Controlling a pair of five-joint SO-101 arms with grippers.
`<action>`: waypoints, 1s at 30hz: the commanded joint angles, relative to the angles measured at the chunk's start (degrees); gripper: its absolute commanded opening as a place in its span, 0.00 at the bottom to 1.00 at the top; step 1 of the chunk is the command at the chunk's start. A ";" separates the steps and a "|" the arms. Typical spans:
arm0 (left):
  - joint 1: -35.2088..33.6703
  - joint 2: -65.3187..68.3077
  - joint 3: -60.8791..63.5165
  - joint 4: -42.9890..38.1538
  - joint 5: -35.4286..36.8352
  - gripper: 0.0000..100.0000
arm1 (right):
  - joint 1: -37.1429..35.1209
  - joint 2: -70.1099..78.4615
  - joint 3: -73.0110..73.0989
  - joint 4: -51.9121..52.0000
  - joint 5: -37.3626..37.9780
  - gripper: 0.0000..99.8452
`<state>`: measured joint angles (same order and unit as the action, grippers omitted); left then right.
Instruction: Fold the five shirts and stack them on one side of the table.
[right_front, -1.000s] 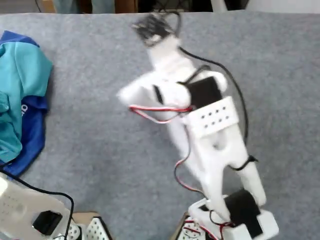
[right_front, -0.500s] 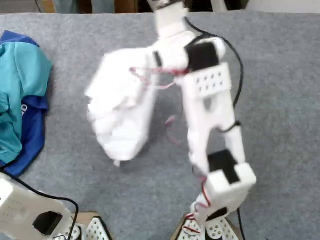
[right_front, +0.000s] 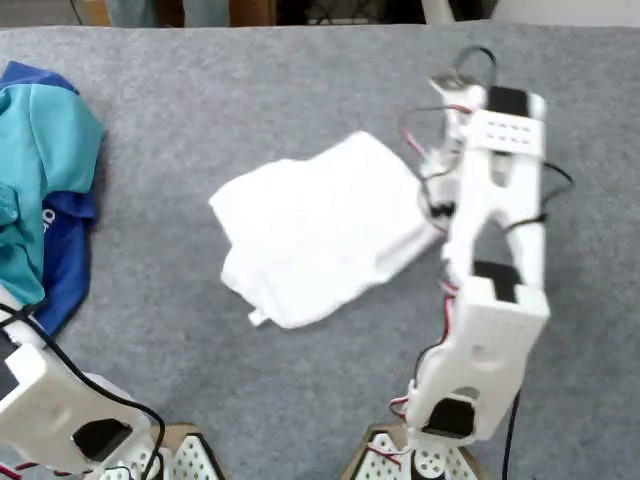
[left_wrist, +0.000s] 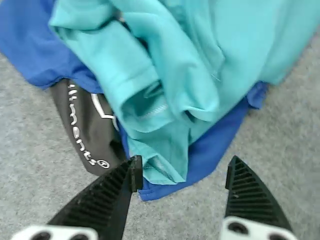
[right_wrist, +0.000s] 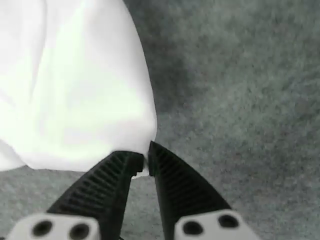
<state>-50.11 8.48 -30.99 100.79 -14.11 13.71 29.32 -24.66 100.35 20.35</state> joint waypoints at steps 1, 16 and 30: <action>2.51 -3.16 1.36 0.00 -2.11 0.28 | 7.65 -4.18 6.90 0.53 7.74 0.01; 15.96 -3.16 14.02 0.00 -3.96 0.27 | 30.68 -37.49 45.67 0.09 59.78 0.20; 34.42 -24.44 37.67 -7.38 0.70 0.25 | 5.10 -48.40 42.59 -6.42 36.04 0.15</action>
<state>-20.84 -6.99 1.01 97.89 -16.75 25.41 -17.27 20.79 97.63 64.13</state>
